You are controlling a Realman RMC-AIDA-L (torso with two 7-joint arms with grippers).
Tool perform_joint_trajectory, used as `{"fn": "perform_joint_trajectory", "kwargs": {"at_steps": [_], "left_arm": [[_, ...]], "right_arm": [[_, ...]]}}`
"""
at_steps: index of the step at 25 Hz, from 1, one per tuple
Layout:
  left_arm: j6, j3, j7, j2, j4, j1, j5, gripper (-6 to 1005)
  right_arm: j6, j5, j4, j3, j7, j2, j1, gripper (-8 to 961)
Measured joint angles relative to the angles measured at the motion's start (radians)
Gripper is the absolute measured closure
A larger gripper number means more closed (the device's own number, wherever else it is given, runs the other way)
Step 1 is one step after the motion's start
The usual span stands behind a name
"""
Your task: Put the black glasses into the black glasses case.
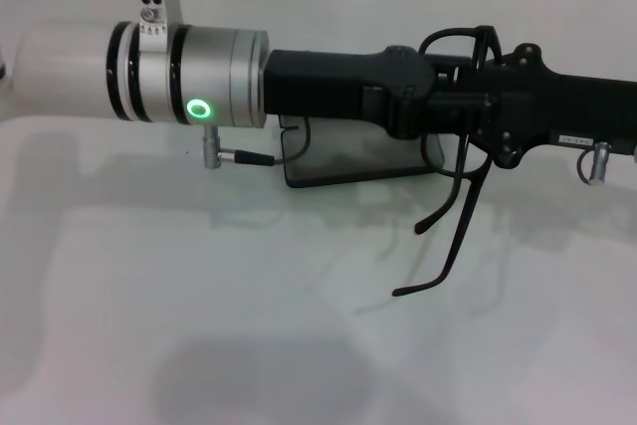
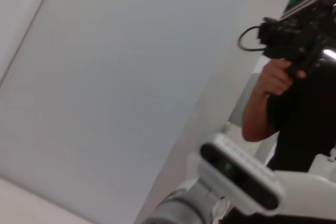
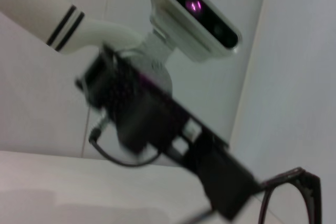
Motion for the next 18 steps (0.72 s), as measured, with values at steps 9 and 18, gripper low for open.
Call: {"fn": "perform_joint_trajectory", "kwargs": {"at_steps": [9,18], "left_arm": [[-0.006,-0.002,0.010,-0.002,0.005,0.010,0.024,496],[-0.005,-0.006,0.037,0.001,0.005,0.011,0.024,496]], "right_arm": [[-0.010,0.008,0.008,-0.020,0.006,-0.001,0.019,859],[-0.010,0.000,0.017,-0.037,0.118,-0.008,0.039,862]]}}
